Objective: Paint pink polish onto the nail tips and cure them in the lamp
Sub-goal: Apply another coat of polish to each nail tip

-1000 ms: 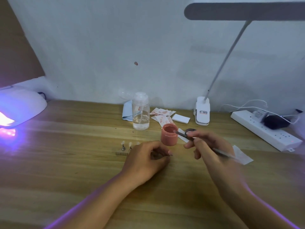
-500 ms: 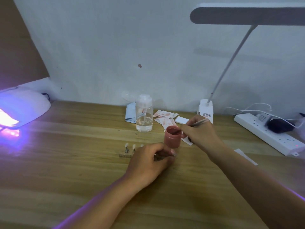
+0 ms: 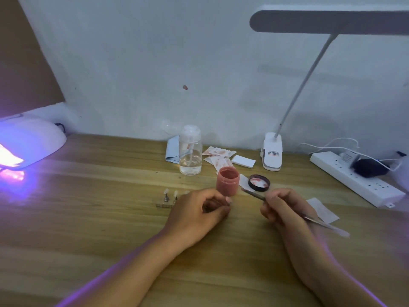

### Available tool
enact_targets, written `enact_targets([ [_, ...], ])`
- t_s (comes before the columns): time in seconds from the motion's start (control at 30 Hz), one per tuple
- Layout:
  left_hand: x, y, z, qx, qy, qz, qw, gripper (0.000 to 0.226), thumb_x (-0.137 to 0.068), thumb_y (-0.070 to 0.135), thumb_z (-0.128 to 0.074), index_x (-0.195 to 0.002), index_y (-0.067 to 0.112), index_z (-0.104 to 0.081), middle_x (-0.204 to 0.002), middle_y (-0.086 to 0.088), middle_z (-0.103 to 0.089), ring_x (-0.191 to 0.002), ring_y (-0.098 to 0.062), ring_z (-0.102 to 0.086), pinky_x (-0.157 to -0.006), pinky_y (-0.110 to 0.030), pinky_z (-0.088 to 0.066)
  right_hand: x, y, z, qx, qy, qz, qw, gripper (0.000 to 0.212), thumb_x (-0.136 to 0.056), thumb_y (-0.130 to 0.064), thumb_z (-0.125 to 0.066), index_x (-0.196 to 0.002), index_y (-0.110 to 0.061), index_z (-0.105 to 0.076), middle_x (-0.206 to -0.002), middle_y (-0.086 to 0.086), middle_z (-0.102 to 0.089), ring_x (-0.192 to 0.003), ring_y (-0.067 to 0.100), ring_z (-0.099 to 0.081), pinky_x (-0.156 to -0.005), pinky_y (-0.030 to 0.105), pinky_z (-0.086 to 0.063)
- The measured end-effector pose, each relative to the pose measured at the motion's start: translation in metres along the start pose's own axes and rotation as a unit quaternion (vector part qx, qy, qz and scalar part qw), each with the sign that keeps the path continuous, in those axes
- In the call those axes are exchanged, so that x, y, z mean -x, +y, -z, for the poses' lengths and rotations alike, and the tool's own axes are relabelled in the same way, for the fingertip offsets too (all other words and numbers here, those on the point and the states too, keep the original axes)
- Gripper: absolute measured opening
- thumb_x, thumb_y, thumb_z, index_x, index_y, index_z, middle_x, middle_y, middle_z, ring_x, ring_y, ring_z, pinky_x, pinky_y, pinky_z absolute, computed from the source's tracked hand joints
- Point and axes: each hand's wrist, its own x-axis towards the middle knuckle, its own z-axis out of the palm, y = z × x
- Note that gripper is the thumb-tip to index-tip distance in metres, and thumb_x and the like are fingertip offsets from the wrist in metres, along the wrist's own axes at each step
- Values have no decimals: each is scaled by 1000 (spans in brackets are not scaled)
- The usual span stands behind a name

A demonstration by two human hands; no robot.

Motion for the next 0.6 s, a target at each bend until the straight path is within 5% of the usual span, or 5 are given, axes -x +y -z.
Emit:
enact_targets([
  [0.2,0,0,1,-5,-7,-1,1000,14,-84,25,-76,-88,39,-74,-82,23,-73,-70,10,-64,-57,-6,-40,-1,6,-1,27,-41,14,999,13,-88,-9,-63,-81,-5,-52,-64,10,-65,-58,12,-52,-56,17,-44],
  [0.6,-1,-1,2,-14,-9,-10,1000,16,-84,30,-75,-88,45,-73,-84,22,-74,-75,8,-65,-63,-15,-42,1,6,-3,65,-61,30,996,20,-89,-7,-63,-79,2,-49,-66,12,-69,-54,10,-53,-53,15,-44],
])
